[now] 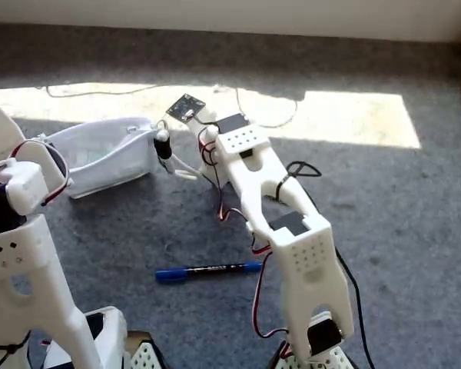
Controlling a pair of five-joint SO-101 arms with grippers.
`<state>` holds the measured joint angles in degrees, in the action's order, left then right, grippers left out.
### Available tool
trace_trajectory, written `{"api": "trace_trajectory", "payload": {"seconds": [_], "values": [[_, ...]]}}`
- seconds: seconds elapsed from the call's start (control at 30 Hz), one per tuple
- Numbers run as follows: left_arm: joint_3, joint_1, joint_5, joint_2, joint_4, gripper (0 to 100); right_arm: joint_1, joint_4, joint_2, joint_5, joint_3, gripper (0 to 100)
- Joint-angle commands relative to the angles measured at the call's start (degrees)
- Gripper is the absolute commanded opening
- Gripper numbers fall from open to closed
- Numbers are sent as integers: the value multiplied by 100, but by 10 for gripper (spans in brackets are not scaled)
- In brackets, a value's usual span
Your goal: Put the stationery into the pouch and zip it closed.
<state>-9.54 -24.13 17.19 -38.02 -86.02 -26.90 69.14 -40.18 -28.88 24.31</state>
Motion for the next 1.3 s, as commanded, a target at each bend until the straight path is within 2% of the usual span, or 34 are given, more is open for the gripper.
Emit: {"api": "trace_trajectory", "payload": {"seconds": [0.0,0.2,0.5,0.97,1.27], "values": [[66,-40,-18,-189,105,7,-48,-84,22,-53,233,3],[66,-31,-18,-198,105,7,145,-40,92,-53,215,5],[110,22,44,-215,149,7,409,743,1033,-9,207,5],[171,945,527,-215,448,7,1033,945,2176,580,189,5],[136,1569,765,-180,475,8,1103,954,2791,607,171,5]]}}
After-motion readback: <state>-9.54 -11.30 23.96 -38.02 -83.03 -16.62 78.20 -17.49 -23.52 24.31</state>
